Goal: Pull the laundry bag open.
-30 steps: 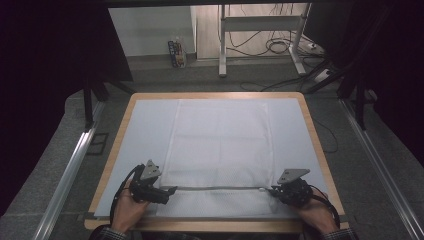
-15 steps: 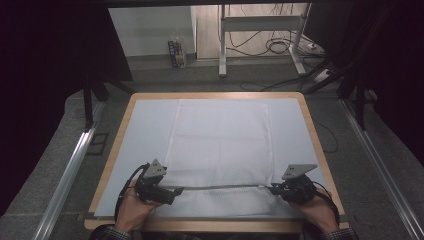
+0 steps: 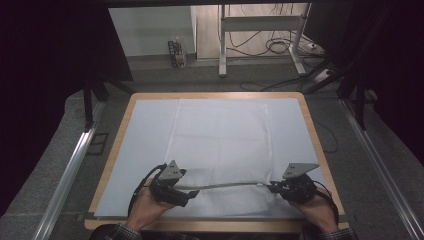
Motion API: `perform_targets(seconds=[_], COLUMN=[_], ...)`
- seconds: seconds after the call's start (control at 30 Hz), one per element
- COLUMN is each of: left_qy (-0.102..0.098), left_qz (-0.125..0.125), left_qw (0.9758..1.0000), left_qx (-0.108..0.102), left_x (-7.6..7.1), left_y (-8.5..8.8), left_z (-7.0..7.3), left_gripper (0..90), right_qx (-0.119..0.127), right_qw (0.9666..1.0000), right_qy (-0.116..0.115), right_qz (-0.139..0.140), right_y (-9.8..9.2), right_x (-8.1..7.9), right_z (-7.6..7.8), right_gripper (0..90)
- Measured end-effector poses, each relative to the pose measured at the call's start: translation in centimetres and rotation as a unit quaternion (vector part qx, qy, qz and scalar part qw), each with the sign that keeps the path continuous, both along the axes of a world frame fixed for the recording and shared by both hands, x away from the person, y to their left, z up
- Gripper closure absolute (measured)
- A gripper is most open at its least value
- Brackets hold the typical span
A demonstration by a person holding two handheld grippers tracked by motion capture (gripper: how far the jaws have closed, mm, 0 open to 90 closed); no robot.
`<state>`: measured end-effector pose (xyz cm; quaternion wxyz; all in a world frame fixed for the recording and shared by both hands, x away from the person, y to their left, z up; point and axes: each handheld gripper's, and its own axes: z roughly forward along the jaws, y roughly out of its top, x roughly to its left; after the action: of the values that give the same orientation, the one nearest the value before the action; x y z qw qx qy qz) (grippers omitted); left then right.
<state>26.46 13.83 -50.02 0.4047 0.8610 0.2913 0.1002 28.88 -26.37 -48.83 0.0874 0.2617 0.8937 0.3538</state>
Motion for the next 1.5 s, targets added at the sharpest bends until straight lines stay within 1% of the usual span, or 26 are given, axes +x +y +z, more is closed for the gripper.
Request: perform_targets(seconds=[0.03, 0.17, 0.2, 0.3, 0.33, 0.37, 0.4, 0.43, 0.5, 0.53, 0.6, 0.7, 0.83, 0.87, 0.9, 0.97, 1.0, 1.03, 1.13, 1.17, 1.2, 1.27, 1.33, 1.37, 1.47, 1.5], left_qy=[0.006, 0.009, 0.009, 0.013, 0.015, 0.020, 0.023, 0.024, 0.031, 0.035, 0.034, 0.035, 0.038, 0.042, 0.043, 0.050, 0.050, 0.053, 0.052, 0.052, 0.054, 0.055, 0.058, 0.058, 0.062, 0.063], left_qz=[-0.008, -0.029, -0.032, -0.049, -0.052, -0.061, -0.064, -0.067, -0.081, -0.085, -0.096, -0.107, -0.126, -0.130, -0.136, -0.149, -0.153, -0.162, -0.176, -0.182, -0.187, -0.188, -0.193, -0.193, -0.196, -0.194], left_qw=[1.0000, 0.9995, 0.9994, 0.9986, 0.9984, 0.9977, 0.9974, 0.9970, 0.9957, 0.9951, 0.9941, 0.9928, 0.9900, 0.9887, 0.9877, 0.9847, 0.9839, 0.9823, 0.9799, 0.9786, 0.9778, 0.9779, 0.9771, 0.9771, 0.9763, 0.9765], left_qx=[-0.001, 0.000, 0.000, -0.011, -0.018, -0.022, -0.026, -0.028, -0.031, -0.037, -0.037, -0.041, -0.051, -0.060, -0.063, -0.074, -0.077, -0.078, -0.078, -0.080, -0.078, -0.072, -0.069, -0.068, -0.070, -0.071], left_x=[0.1, 0.2, 0.3, 0.5, 0.7, 0.9, 0.9, 1.1, 1.4, 1.5, 1.8, 2.3, 2.9, 3.0, 3.2, 3.5, 3.6, 3.8, 3.9, 3.9, 3.9, 3.9, 4.0, 4.1, 4.4, 4.4], left_y=[-0.3, -1.7, -2.0, -2.9, -3.2, -3.5, -3.8, -4.1, -4.6, -5.0, -5.6, -6.4, -7.6, -8.0, -8.3, -9.1, -9.4, -9.9, -10.8, -11.1, -11.5, -12.0, -12.4, -12.7, -13.3, -13.6], left_z=[0.0, 0.1, 0.1, 0.0, 0.0, 0.0, 0.0, 0.0, 0.0, 0.0, 0.0, 0.1, 0.1, 0.0, 0.0, -0.1, -0.1, -0.2, -0.4, -0.5, -0.6, -0.7, -0.8, -0.8, -1.0, -1.0], left_gripper=[16.4, 16.1, 18.3, 24.7, 26.9, 29.2, 31.6, 32.2, 34.3, 35.2, 36.6, 39.7, 44.1, 45.9, 47.2, 49.2, 50.9, 51.8, 54.5, 55.5, 56.3, 56.9, 57.4, 57.8, 57.9, 57.9], right_qx=[0.001, 0.008, 0.009, 0.014, 0.014, 0.014, 0.016, 0.016, 0.017, 0.019, 0.026, 0.030, 0.035, 0.036, 0.038, 0.038, 0.040, 0.041, 0.043, 0.043, 0.043, 0.044, 0.046, 0.047, 0.052, 0.053], right_qw=[1.0000, 1.0000, 1.0000, 0.9999, 0.9999, 0.9999, 0.9999, 0.9999, 0.9998, 0.9997, 0.9995, 0.9994, 0.9993, 0.9992, 0.9991, 0.9991, 0.9990, 0.9989, 0.9987, 0.9987, 0.9986, 0.9986, 0.9985, 0.9985, 0.9983, 0.9981], right_qy=[0.000, 0.001, 0.000, 0.003, 0.003, 0.003, 0.004, 0.005, 0.007, 0.012, 0.019, 0.017, 0.016, 0.017, 0.018, 0.020, 0.022, 0.023, 0.027, 0.028, 0.029, 0.030, 0.029, 0.028, 0.027, 0.029], right_qz=[0.001, 0.000, 0.000, 0.000, 0.001, 0.001, 0.002, 0.003, 0.003, 0.003, 0.002, -0.003, -0.002, -0.002, -0.001, -0.002, -0.001, -0.001, 0.000, 0.000, -0.001, 0.000, 0.001, 0.002, 0.005, 0.006], right_y=[0.0, 0.0, 0.0, 0.0, 0.0, 0.0, 0.0, 0.1, 0.1, 0.1, 0.0, -0.1, -0.2, -0.2, -0.1, -0.1, -0.2, -0.2, -0.2, -0.2, -0.2, -0.2, -0.2, -0.2, -0.2, -0.2], right_x=[0.0, 0.1, 0.1, 0.1, 0.1, 0.1, 0.1, 0.1, 0.2, 0.2, 0.3, 0.3, 0.4, 0.5, 0.5, 0.5, 0.6, 0.6, 0.7, 0.7, 0.7, 0.7, 0.8, 0.7, 0.7, 0.7], right_z=[0.0, 0.0, 0.0, 0.1, 0.1, 0.1, 0.1, 0.1, 0.1, 0.2, 0.2, 0.3, 0.3, 0.3, 0.3, 0.4, 0.4, 0.4, 0.4, 0.4, 0.4, 0.4, 0.4, 0.5, 0.6, 0.6], right_gripper=[81.3, 81.3, 81.3, 81.3, 81.3, 81.3, 81.2, 81.2, 81.2, 81.2, 81.1, 81.0, 81.0, 81.0, 81.0, 81.0, 81.0, 81.0, 81.0, 81.0, 81.0, 81.0, 81.0, 81.0, 81.0, 81.1])
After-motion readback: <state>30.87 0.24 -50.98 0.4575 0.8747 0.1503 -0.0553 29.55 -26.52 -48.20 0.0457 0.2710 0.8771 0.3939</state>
